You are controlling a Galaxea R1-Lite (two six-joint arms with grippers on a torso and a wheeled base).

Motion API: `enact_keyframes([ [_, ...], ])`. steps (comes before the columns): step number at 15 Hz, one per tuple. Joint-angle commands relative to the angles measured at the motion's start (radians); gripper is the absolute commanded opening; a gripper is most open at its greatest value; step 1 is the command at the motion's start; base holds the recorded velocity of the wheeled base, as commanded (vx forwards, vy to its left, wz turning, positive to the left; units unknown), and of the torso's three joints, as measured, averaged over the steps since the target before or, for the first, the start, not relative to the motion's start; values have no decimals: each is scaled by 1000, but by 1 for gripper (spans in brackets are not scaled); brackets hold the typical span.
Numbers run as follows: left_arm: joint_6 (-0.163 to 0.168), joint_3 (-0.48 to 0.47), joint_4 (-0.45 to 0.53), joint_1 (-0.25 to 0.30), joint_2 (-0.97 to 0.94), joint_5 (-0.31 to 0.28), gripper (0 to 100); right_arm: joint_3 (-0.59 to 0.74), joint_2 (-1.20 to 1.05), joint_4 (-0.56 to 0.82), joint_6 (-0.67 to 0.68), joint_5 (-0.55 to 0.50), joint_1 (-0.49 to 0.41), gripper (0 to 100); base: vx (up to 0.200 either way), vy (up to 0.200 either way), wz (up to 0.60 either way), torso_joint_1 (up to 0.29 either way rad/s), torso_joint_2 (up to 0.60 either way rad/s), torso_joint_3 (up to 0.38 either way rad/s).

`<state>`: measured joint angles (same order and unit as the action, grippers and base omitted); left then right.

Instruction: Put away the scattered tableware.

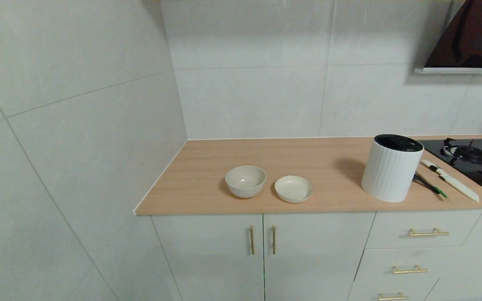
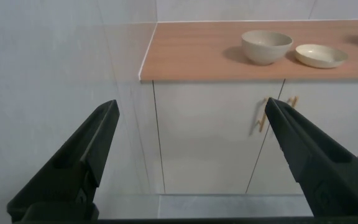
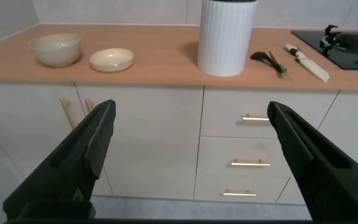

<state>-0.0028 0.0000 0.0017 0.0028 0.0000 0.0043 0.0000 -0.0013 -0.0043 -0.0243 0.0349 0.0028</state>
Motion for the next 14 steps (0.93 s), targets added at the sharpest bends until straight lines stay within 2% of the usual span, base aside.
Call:
enact_keyframes([
  [1, 0, 0, 0, 0, 2, 0, 100, 0, 1, 0, 0, 0, 0, 100, 0, 0, 0, -173, 364, 207],
  [14, 0, 0, 0, 0, 2, 0, 100, 0, 1, 0, 0, 0, 0, 100, 0, 0, 0, -230, 510, 277],
])
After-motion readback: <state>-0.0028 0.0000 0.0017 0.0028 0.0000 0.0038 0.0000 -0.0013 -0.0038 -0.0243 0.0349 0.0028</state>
